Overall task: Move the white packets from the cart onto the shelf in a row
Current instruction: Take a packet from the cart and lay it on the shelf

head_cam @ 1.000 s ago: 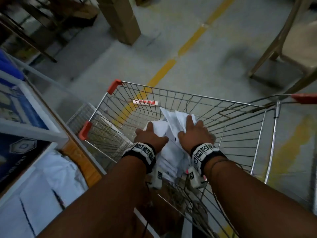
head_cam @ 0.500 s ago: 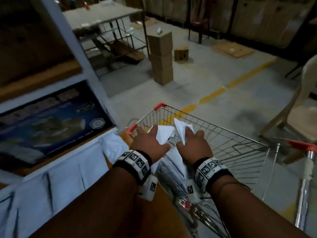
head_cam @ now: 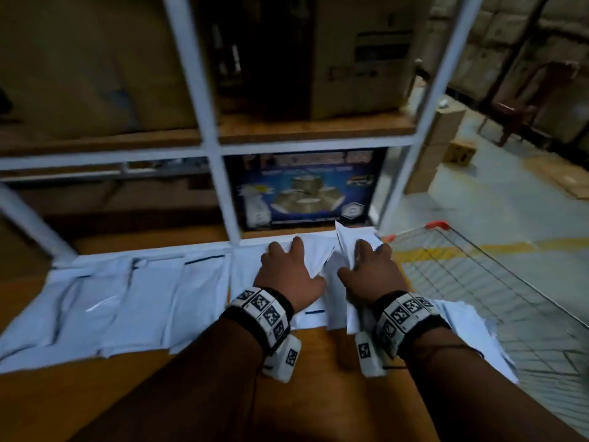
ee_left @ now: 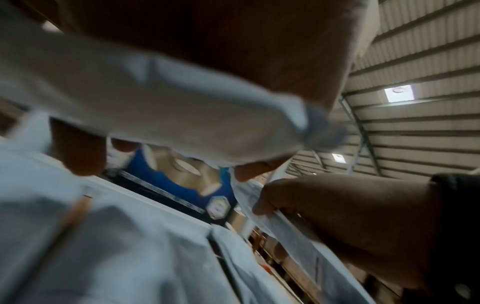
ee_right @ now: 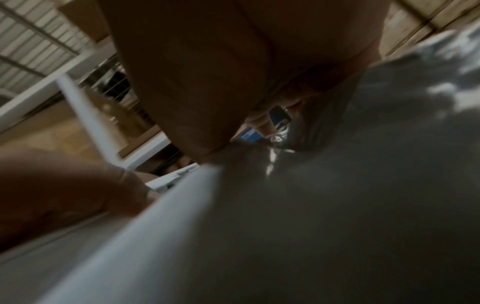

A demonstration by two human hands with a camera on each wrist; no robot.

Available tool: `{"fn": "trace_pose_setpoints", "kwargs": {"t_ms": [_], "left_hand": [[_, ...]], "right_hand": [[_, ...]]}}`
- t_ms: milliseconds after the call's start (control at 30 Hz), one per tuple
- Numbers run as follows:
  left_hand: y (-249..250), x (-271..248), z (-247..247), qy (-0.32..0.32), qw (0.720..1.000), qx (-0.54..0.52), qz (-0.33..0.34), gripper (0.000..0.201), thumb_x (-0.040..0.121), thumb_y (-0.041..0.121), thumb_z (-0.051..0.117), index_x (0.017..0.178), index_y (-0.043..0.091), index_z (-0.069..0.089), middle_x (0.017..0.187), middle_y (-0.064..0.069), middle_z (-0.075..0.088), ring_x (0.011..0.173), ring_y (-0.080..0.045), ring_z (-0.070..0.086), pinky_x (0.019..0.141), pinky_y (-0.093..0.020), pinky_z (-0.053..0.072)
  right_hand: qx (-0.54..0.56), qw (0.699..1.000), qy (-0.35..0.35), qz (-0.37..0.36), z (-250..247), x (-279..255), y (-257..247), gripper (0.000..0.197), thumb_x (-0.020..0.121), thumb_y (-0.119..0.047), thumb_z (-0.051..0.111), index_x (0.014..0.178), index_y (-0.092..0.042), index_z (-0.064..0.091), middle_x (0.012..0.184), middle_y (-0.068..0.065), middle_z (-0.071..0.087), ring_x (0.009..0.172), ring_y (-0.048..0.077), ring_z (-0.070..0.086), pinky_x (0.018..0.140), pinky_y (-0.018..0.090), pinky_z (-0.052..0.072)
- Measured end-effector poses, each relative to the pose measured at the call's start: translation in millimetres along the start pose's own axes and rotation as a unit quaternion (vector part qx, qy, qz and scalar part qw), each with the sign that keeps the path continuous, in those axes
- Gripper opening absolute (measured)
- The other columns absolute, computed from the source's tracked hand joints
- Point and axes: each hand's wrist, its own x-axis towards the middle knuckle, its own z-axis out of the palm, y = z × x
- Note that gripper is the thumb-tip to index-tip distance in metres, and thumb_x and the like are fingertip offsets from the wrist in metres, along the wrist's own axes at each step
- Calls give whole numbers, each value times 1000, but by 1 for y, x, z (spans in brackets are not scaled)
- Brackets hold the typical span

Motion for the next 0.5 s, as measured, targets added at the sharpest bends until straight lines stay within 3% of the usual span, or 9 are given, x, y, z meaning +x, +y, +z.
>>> {"fn": "trace_pose_setpoints", "kwargs": {"t_ms": [67, 200, 267, 367, 500], "left_hand": [[-41, -8, -14, 18, 999, -4, -31, 95, 78, 67, 52, 157, 26, 17, 150, -17, 26, 136, -40, 36, 107, -48, 42], [-108, -17, -37, 40, 995, -2, -86, 83, 80, 66, 54, 145, 20, 33, 141, -17, 36, 126, -41, 47, 99, -47, 47], [-131, -15, -41, 35, 994, -5, -103, 85, 80, 66, 54, 146, 18, 33, 142, -17, 37, 125, -41, 50, 98, -47, 49], [-145, -7, -37, 42, 994, -9, -100, 83, 81, 66, 54, 144, 15, 34, 140, -17, 39, 118, -39, 57, 93, -44, 53], [-137, 17, -20, 58, 996, -14, -72, 88, 88, 64, 54, 152, 9, 29, 144, -21, 38, 120, -38, 57, 95, -42, 50]], "right_hand": [[-14, 1000, -15, -18, 18, -3, -34, 52, 79, -55, 60, 119, -25, 44, 124, 15, 39, 107, 44, 59, 88, 47, 51], [-45, 997, -38, -52, 50, -8, -89, 58, 83, -56, 60, 131, -26, 44, 131, 16, 38, 113, 44, 57, 92, 47, 52], [-57, 996, -39, -58, 64, -7, -106, 52, 84, -57, 60, 124, -27, 45, 126, 13, 36, 111, 44, 57, 91, 49, 54], [-85, 995, -37, -44, 81, 0, -118, 46, 85, -56, 59, 118, -26, 49, 126, 11, 37, 114, 43, 55, 92, 50, 53], [-114, 992, -20, -42, 98, 15, -123, 50, 91, -58, 59, 128, -26, 51, 134, 12, 38, 120, 43, 51, 96, 50, 51]]}}
